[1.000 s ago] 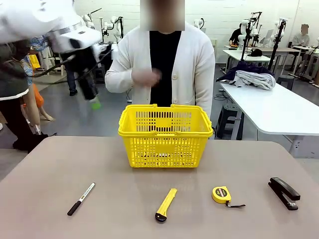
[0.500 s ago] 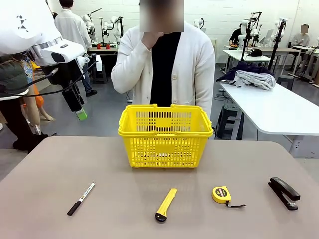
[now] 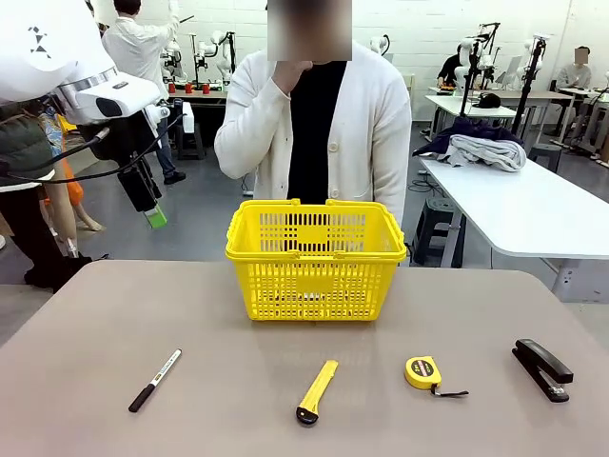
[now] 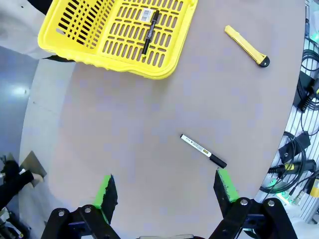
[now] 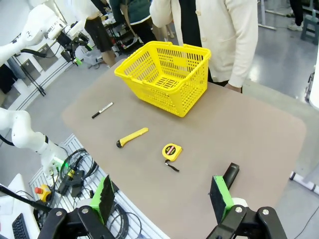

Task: Place the items the person wants into the basket.
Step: Pick up the item the person points to and place it in the Market Basket.

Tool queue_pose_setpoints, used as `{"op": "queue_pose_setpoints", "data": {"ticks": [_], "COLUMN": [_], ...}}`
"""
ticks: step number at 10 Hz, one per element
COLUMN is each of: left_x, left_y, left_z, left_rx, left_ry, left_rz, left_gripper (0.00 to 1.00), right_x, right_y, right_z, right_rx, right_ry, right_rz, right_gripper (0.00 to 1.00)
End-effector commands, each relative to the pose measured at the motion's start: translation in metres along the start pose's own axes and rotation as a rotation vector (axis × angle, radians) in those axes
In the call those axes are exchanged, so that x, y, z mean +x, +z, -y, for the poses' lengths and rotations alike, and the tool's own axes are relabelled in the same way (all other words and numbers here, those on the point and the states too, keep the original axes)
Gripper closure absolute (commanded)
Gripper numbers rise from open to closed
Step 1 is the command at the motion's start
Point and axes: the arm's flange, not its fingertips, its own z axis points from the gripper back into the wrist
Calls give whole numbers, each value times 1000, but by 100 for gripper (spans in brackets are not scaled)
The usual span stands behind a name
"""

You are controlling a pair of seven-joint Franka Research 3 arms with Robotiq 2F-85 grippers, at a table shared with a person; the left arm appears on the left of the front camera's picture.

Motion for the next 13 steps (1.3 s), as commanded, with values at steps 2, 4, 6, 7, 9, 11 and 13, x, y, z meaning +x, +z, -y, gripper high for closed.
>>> {"op": "queue_pose_setpoints", "data": {"ticks": [2, 4, 6, 7, 9, 11, 13], "left_x": [-90, -177, -241, -261, -275, -267, -278], "left_y": [63, 113, 142, 144, 135, 127, 131], "left_z": [6, 15, 25, 21, 16, 20, 16], "left_rx": [-99, -102, -100, -85, -102, -70, -106], "left_ry": [-78, -77, -53, -15, 28, 47, 51], "left_rz": [318, 465, 531, 542, 553, 546, 532], "left_gripper": [0, 0, 0, 0, 0, 0, 0], "right_x": [0, 0, 0, 0, 0, 0, 0], "right_y": [-2, -2, -2, -2, -2, -2, -2], "right_z": [1, 1, 1, 1, 1, 1, 1], "right_rx": [13, 13, 13, 13, 13, 13, 13], "right_ry": [14, 14, 14, 14, 14, 14, 14], "right_rz": [8, 8, 8, 8, 8, 8, 8], "right_gripper": [0, 0, 0, 0, 0, 0, 0]}}
